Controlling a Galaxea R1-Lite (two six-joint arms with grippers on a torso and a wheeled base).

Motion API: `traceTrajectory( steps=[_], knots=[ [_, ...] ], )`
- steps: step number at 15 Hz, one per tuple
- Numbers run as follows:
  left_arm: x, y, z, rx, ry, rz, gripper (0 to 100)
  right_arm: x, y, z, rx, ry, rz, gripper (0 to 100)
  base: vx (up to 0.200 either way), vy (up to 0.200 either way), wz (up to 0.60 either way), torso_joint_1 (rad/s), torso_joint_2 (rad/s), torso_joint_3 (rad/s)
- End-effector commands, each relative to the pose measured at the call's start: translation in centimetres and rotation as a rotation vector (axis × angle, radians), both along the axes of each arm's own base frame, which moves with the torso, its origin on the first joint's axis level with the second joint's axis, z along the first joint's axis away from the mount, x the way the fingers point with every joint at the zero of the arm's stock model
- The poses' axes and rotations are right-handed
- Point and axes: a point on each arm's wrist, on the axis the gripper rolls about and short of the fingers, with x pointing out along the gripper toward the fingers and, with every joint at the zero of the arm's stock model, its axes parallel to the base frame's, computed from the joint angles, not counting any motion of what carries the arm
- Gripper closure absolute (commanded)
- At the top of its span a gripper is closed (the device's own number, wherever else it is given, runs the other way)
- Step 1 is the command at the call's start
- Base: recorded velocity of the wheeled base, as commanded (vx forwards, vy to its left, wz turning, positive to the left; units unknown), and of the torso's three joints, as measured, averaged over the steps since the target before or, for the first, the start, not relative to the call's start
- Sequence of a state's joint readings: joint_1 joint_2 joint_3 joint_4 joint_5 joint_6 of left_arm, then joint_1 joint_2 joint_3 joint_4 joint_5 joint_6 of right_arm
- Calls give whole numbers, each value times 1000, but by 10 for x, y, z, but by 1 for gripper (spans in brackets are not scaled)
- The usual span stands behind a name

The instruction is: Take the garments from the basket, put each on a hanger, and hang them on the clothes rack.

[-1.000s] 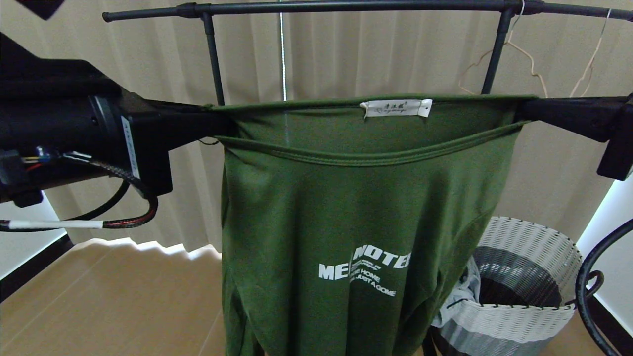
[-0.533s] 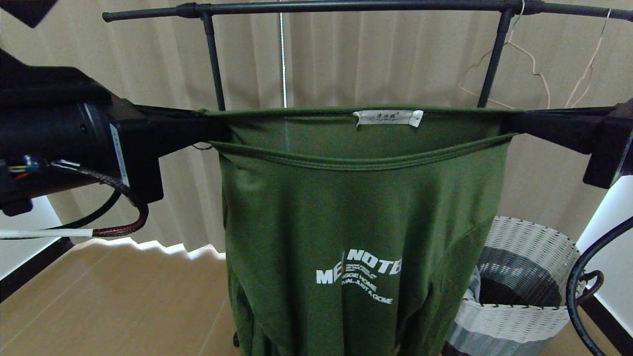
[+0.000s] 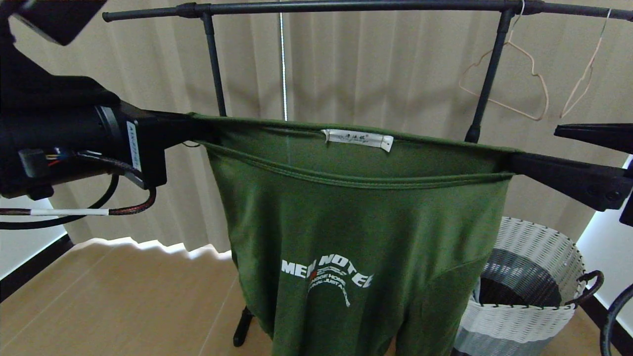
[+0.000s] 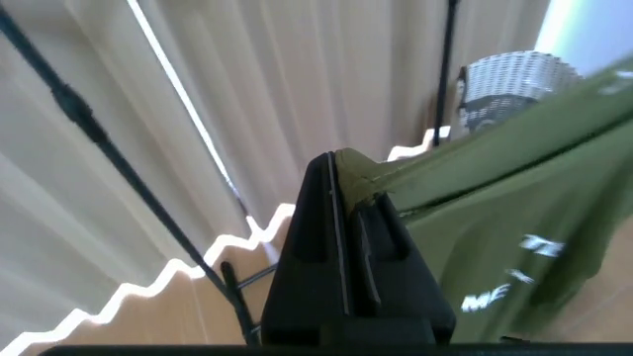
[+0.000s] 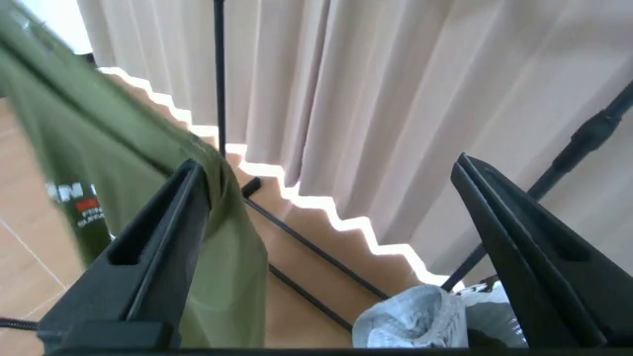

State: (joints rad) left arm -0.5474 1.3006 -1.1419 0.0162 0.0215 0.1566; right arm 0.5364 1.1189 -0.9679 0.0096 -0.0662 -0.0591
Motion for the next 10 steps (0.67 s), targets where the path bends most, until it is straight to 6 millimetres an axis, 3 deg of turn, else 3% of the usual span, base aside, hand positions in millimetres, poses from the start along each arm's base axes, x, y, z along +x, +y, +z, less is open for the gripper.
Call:
traceTrajectory(
  steps=[1, 4, 10],
  knots=[
    [7, -1, -4, 11, 17, 15, 100, -16, -8, -1, 17, -23, 17, 0, 0, 0, 0, 0, 0, 0],
    [8, 1, -4, 6, 18, 25, 100, -22, -11, -2, 25, -24, 60, 0, 0, 0, 0, 0, 0, 0],
    [8, 25, -11, 16, 28, 130, 100, -24, -14, -13, -15, -16, 44, 0, 0, 0, 0, 0, 0, 0]
  ],
)
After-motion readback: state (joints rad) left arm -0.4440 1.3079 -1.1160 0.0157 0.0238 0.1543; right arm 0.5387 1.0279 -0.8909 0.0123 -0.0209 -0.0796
